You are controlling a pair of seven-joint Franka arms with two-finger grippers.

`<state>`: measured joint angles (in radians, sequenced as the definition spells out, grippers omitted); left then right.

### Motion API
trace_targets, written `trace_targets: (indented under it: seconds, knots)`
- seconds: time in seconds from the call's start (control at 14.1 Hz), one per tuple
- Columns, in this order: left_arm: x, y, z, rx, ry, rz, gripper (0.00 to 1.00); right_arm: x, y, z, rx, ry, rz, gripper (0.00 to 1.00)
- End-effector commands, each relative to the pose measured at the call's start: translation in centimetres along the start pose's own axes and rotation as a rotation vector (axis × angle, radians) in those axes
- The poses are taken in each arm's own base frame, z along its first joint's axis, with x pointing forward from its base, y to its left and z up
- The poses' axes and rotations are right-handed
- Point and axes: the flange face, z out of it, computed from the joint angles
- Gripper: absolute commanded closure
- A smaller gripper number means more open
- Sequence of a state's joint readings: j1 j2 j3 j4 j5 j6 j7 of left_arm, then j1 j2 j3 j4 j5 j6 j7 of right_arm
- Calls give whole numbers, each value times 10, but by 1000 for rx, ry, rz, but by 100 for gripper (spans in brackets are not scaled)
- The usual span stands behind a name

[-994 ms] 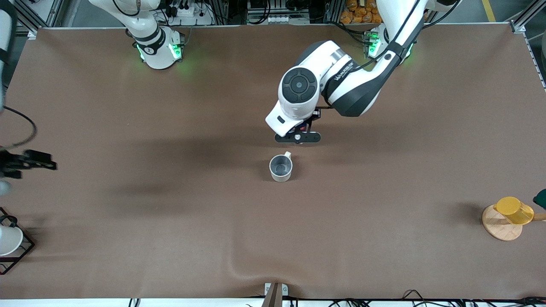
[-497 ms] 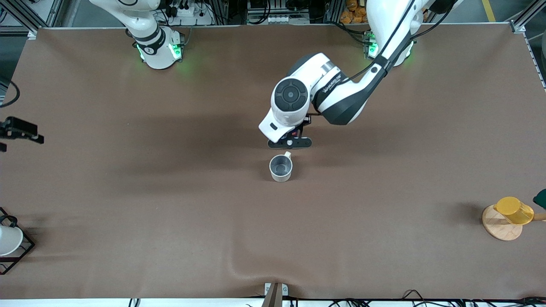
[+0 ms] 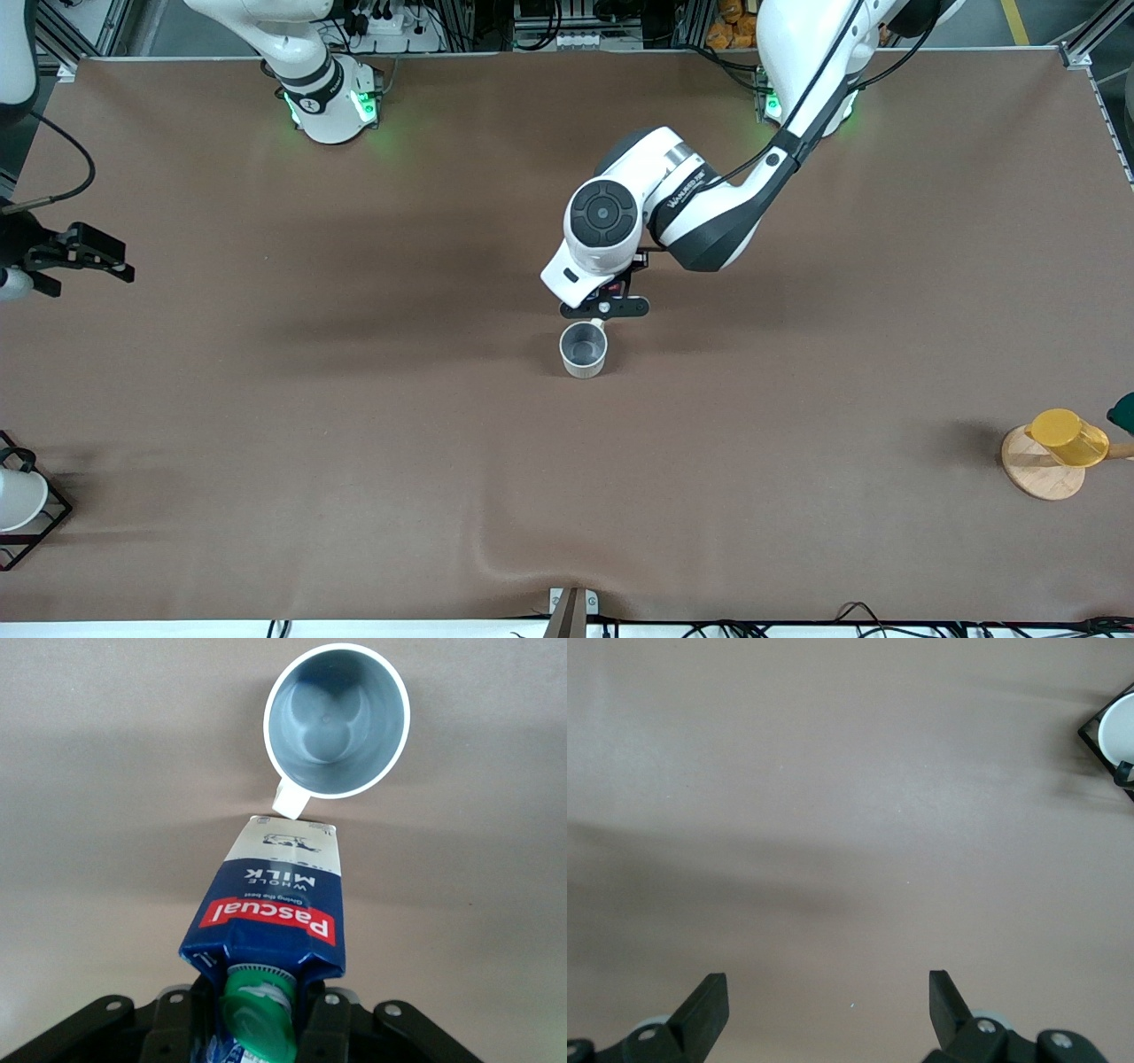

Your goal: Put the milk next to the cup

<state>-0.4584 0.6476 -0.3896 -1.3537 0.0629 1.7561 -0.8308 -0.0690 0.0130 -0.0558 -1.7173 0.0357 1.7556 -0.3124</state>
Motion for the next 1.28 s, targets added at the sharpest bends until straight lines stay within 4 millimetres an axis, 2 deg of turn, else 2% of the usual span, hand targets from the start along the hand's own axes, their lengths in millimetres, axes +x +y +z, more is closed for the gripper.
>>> trace_targets:
  seconds: [0.0, 0.14, 0.36, 0.43, 0.5, 0.57, 0.64, 0.71, 0.85, 0.92, 1.21]
  knots:
    - [7, 11, 7, -7, 36, 1, 68, -4, -9, -8, -19, 22, 28, 0]
    - [1, 19, 17, 3, 29, 15, 67, 0, -16, -16, -22, 35, 55, 0]
    - [6, 16, 21, 13, 33, 11, 64, 2, -21, -20, -24, 41, 79, 0]
    - [6, 17, 22, 17, 33, 13, 62, 3, -20, -27, -35, 51, 78, 0]
    - [7, 16, 27, 21, 29, 6, 42, 3, -20, -32, -37, 47, 80, 0]
    - [7, 16, 27, 22, 29, 5, 5, 2, -18, -35, -36, 43, 100, 0]
    - [6, 17, 22, 17, 34, 4, 0, 2, -18, -36, -35, 46, 153, 0]
    - [5, 16, 16, 12, 42, 1, 0, 2, -17, -35, -38, 44, 161, 0]
    - [-10, 17, -17, -8, 73, -14, 0, 3, -19, -36, -89, 36, 149, 0]
    - [-20, 14, -41, -20, 95, -13, 0, 2, -19, -36, -89, 34, 149, 0]
    - [-50, -17, -128, -44, 163, -32, 0, 3, -22, -35, -86, 28, 145, 0]
